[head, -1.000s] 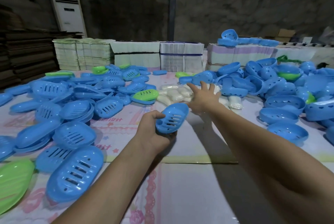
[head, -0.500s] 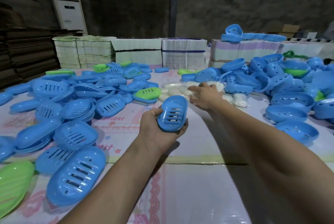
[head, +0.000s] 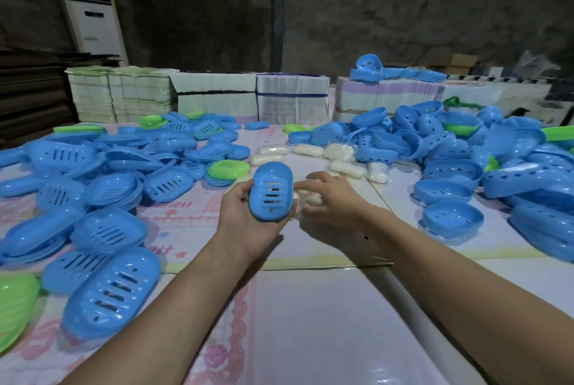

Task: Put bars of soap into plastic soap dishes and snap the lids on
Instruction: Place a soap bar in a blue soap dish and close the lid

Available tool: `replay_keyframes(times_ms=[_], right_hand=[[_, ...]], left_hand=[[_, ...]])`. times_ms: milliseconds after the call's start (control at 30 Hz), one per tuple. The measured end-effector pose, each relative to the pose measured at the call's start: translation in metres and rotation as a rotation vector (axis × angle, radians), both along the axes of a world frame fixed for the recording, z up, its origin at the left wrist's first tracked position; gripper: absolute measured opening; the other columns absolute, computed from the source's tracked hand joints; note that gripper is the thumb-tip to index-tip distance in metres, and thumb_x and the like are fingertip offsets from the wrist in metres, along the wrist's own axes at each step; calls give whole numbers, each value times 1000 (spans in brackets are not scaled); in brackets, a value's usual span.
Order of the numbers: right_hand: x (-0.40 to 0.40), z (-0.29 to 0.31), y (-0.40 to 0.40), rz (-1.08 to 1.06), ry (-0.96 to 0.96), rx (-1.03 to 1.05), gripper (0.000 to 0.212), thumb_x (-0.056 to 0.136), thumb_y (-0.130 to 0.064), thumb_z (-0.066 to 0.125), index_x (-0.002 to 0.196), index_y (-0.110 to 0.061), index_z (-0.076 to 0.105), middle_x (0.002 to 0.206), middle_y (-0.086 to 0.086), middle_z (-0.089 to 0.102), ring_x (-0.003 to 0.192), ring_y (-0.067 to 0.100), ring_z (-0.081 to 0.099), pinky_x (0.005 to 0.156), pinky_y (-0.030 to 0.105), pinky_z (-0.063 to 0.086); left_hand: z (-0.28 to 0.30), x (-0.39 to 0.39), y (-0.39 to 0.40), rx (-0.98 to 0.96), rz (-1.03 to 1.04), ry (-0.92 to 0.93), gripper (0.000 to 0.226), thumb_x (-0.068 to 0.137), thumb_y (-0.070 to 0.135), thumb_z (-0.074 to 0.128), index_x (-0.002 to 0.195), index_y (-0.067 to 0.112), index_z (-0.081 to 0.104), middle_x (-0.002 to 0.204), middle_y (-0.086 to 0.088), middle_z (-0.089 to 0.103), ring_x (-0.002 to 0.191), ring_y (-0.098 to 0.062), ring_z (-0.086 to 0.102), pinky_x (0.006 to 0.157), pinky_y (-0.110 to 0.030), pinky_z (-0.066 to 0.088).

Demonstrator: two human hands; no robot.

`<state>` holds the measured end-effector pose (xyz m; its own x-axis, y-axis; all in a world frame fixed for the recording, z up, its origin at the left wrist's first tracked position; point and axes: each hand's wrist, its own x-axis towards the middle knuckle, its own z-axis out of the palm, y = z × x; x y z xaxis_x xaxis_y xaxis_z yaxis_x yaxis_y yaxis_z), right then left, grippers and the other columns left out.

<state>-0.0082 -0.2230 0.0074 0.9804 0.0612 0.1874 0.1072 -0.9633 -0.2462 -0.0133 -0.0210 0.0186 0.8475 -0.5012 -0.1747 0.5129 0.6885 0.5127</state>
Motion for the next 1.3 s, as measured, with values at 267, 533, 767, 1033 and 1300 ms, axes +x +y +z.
replay_keyframes(times_ms=[267, 533, 767, 1033, 1300], right_hand=[[-21, -9, 14, -213, -178, -92, 45, 88, -60, 50, 129, -41, 47, 125, -2, 58, 121, 28, 43, 94, 44, 36], [-15, -11, 17, -143, -348, -85, 33, 85, -44, 61, 113, -28, 58, 102, 1, 62, 98, 27, 47, 79, 39, 39], [-19, -8, 10, -162, -418, 78, 12, 93, -31, 57, 100, -24, 64, 100, -3, 67, 98, 22, 48, 70, 34, 37], [-43, 38, 8, -176, -609, 665, 15, 91, -24, 62, 78, -31, 57, 81, -4, 59, 77, 12, 55, 70, 30, 44], [-74, 43, 20, -88, -432, 1032, 11, 93, -20, 62, 82, -23, 63, 78, 5, 54, 74, 15, 50, 68, 29, 40]], left_hand=[[-7, -1, -9, 56, -27, -30, 57, 100, 42, 47, 67, 9, 79, 94, -19, 73, 85, -36, 66, 79, -42, 53], [-11, -2, -13, 214, -40, -65, 34, 95, 47, 54, 103, 17, 69, 98, -14, 66, 85, -27, 60, 69, -37, 47], [-15, -1, -12, 233, -4, -76, 43, 96, 49, 50, 99, 14, 75, 98, -18, 69, 73, -29, 67, 71, -41, 46], [-6, -3, -12, 165, 87, -40, 53, 101, 51, 43, 119, 8, 68, 101, -20, 69, 86, -29, 67, 66, -35, 56], [-5, -18, -20, 145, 53, -103, 42, 103, 45, 44, 110, 13, 70, 95, -10, 71, 74, -22, 67, 63, -30, 58]])
